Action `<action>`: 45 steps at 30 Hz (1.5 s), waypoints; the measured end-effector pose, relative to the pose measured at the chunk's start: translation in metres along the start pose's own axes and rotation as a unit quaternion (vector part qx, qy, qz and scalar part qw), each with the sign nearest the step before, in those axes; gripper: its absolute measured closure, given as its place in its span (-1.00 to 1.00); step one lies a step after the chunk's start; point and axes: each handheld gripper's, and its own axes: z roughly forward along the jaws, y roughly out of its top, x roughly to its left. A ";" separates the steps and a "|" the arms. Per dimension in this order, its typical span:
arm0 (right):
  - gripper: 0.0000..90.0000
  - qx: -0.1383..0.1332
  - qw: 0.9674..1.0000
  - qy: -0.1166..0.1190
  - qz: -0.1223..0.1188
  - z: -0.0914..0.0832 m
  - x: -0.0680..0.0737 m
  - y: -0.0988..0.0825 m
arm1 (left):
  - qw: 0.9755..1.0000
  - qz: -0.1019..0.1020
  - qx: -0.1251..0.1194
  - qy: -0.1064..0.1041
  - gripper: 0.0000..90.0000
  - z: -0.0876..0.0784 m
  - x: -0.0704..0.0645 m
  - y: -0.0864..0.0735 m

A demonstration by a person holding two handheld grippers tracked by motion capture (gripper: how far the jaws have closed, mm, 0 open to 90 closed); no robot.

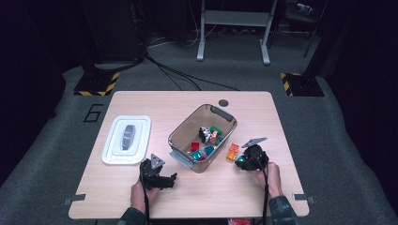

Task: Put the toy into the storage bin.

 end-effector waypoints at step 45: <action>0.31 -0.075 0.997 0.000 0.001 -0.079 -0.005 0.056 | 1.000 0.000 0.000 0.000 -0.88 0.000 0.000 0.000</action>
